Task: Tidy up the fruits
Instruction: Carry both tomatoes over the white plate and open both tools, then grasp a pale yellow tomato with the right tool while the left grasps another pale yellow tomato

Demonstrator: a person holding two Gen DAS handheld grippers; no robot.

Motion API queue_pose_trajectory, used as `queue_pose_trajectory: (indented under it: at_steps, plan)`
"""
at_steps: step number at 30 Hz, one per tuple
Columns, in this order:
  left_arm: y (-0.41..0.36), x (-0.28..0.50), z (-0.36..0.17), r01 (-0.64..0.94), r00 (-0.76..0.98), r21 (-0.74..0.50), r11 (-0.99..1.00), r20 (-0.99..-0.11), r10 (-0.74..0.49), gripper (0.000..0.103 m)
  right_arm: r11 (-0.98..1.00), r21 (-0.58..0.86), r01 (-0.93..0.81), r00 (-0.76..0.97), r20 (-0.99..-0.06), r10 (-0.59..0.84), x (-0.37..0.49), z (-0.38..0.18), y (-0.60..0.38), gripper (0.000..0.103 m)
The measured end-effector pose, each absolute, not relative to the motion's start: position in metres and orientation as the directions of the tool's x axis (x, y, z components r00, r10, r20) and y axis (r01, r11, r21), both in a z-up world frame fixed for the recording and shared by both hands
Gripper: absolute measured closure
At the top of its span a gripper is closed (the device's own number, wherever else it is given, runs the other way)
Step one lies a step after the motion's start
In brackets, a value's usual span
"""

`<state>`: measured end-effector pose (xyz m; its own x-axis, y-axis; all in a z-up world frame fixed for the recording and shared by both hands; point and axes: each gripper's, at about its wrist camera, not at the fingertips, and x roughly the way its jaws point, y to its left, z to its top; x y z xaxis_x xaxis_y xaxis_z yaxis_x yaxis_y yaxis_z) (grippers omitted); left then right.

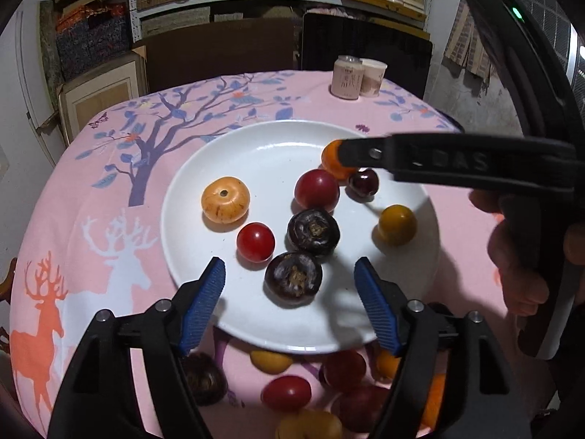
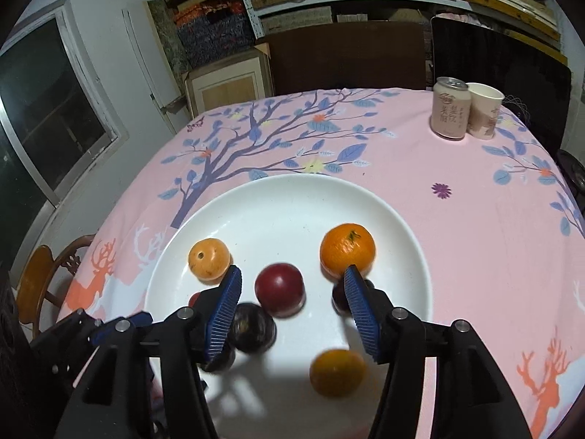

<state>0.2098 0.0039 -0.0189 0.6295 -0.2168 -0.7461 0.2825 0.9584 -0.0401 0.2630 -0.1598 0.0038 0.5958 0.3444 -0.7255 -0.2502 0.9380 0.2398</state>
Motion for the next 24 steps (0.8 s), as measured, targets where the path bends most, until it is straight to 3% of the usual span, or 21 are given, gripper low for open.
queue_pose_trajectory:
  at_steps: [5,16,24]
  plan:
    - [0.019,0.170,-0.012,0.268,0.657,-0.046,0.962,-0.722,-0.217,0.022,0.940,0.233,-0.249,0.606,-0.719,0.339,0.210,0.004,-0.183,0.044]
    - [0.044,0.067,-0.035,0.277,0.641,-0.052,0.960,-0.734,-0.224,0.021,0.900,0.256,-0.352,0.544,-0.727,0.419,0.062,-0.038,-0.194,0.044]
    - [0.019,0.010,-0.049,0.362,0.630,-0.006,0.932,-0.735,-0.249,0.021,0.875,0.287,-0.390,0.516,-0.719,0.466,0.038,-0.048,-0.181,0.053]
